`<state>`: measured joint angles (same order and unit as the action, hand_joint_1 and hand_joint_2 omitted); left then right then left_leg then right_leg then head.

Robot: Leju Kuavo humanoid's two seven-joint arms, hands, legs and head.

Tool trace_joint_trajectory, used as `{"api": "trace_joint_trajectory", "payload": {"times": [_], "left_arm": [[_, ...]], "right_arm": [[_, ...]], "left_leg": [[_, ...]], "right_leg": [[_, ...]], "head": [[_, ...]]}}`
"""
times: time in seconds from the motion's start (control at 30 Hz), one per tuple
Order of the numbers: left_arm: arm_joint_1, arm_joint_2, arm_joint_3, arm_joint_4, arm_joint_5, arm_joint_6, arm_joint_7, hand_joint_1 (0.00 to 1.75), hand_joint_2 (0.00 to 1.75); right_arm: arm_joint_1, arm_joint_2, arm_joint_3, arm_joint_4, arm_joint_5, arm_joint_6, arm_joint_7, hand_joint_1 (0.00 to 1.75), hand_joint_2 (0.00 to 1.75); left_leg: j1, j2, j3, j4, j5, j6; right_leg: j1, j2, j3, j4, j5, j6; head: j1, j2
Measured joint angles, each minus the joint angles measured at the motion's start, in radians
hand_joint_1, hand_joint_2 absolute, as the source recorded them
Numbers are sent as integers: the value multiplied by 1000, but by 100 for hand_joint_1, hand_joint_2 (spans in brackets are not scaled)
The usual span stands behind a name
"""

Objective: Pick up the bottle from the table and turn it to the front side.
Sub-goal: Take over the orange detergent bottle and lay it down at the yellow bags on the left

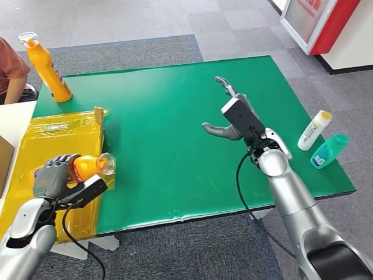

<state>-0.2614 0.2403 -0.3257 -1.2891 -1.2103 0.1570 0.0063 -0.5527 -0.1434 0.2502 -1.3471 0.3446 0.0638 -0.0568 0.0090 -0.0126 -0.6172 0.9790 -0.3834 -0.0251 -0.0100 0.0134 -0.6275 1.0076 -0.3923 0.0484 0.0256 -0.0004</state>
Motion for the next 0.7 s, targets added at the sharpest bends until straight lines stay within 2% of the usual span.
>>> {"api": "trace_joint_trajectory", "payload": {"times": [0.17, 0.4, 0.53, 0.67, 0.7], "left_arm": [[-47, 26, 6, 124, 38, -26, -38, 175, 175], [-68, 40, 8, 191, 41, -46, -41, 175, 175], [-78, 63, 10, 222, 70, -79, -61, 145, 175], [-75, 78, 14, 242, 89, -77, -72, 0, 175], [-73, 80, 16, 244, 94, -76, -73, 0, 175]], "right_arm": [[-59, -15, 6, -55, -55, 49, 1, 0, 175], [-75, -24, 17, -87, -67, 63, -18, 0, 175], [-82, -35, 36, -146, -98, 81, -47, 0, 175], [-89, -50, 49, -213, -116, 83, -38, 0, 175], [-89, -53, 51, -224, -117, 83, -39, 0, 175]], "left_leg": [[0, 0, 1, 0, 1, -1], [0, 0, 1, 0, 1, -1], [0, 0, 1, 0, 1, -1], [0, 0, 1, 0, 1, -1], [0, 0, 1, 0, 1, -1]], "right_leg": [[0, 0, 0, 1, 0, 0], [0, 0, 0, 1, 1, -1], [0, 1, 0, 1, 1, -1], [0, 1, 0, 1, 0, -1], [0, 1, 0, 1, 0, -1]], "head": [[0, 0], [0, 0], [0, 0], [0, 0], [0, 0]]}}
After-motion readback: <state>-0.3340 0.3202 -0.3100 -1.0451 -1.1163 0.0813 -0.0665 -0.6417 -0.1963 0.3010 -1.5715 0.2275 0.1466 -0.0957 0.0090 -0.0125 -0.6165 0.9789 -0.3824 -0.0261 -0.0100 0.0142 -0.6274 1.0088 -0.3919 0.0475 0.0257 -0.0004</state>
